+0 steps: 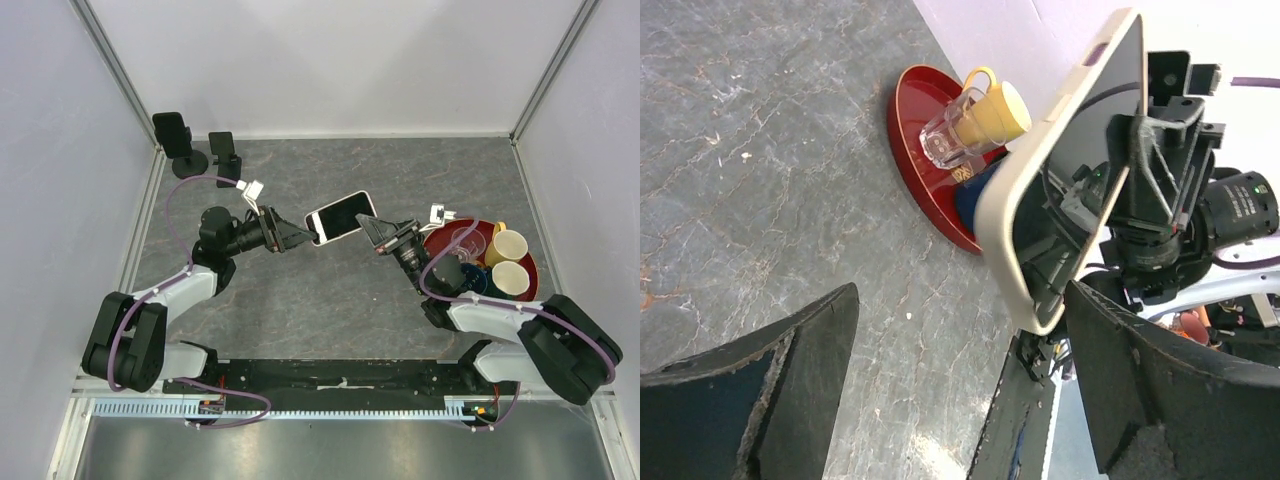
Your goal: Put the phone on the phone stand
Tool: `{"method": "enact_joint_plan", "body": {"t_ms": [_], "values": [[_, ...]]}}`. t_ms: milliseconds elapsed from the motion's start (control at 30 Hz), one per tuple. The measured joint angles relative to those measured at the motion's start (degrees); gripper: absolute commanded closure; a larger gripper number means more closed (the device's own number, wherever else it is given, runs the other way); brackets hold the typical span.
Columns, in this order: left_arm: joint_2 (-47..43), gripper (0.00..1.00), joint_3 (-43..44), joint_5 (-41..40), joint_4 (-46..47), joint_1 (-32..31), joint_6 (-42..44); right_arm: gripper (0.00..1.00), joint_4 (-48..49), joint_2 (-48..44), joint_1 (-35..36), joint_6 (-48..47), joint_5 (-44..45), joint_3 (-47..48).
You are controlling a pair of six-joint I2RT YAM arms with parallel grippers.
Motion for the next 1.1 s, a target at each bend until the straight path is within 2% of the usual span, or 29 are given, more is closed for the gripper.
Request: {"method": "enact_joint_plan", "body": {"t_ms": [100, 200, 300, 333, 500, 567, 600, 633, 700, 733, 833, 900, 933, 1033, 1100], "values": [[0.02, 0.16, -0.09, 0.31, 1.22, -0.11, -0.66, 1.0, 0.66, -1.55, 2.38, -2.4, 1.29, 0.24], [1.11, 0.23, -1.05, 2.49, 9.46, -0.42, -4.09, 1.0, 0.72, -0.66, 4.07, -3.61, 1.55, 0.72], [2.91, 0.34, -2.32, 4.61, 19.32, -0.76, -8.55, 1.0, 0.72, 1.33, 4.9, -3.98, 1.57, 1.05], [3.5, 0.4, -2.78, 5.18, 21.84, -0.76, -9.92, 1.0, 0.7, 1.92, 5.01, -3.98, 1.73, 1.05], [7.19, 0.55, -3.43, 6.64, 28.26, -0.46, -16.31, 1.0, 1.92, 2.43, 5.25, -4.02, 2.38, 1.05], [8.31, 0.67, -3.43, 7.19, 29.22, -0.46, -18.08, 1.0, 2.05, 2.43, 5.49, -4.35, 2.56, 1.05], [8.63, 0.8, -3.43, 7.43, 29.46, -0.46, -18.78, 0.99, 2.21, 2.43, 5.51, -4.52, 2.56, 1.05], [8.92, 0.86, -3.43, 7.76, 29.62, -0.46, -19.37, 0.88, 2.47, 2.43, 5.53, -4.61, 2.49, 1.03], [9.09, 0.93, -3.39, 8.83, 30.69, -0.37, -21.35, 0.74, 2.71, 2.43, 5.53, -4.63, 2.43, 0.94], [9.09, 0.98, -3.15, 9.29, 31.61, -0.35, -21.99, 0.61, 2.84, 2.38, 5.42, -4.37, 2.34, 0.87], [8.83, 0.98, -2.32, 11.1, 33.11, -0.72, -22.75, 0.39, 2.19, 0.92, 5.42, -7.93, 1.07, 0.81], [8.52, 0.98, -2.23, 12.72, 32.92, -1.09, -22.64, 0.29, -0.59, -2.14, 5.16, -12.44, -1.14, 0.92], [8.35, 0.98, -2.23, 13.64, 32.63, -1.18, -22.1, 0.19, -3.26, -4.46, 4.94, -15.06, -2.64, 1.31], [6.75, 0.98, -1.88, 16.31, 30.18, -1.44, -19.06, 0.02, -17.14, -11.78, 4.57, -23.28, -6.32, 5.79], [4.81, 0.98, -0.96, 17.73, 26.01, -1.44, -15.74, 0.02, -28.24, -15.37, 4.0, -28.68, -8.26, 10.54]]}}
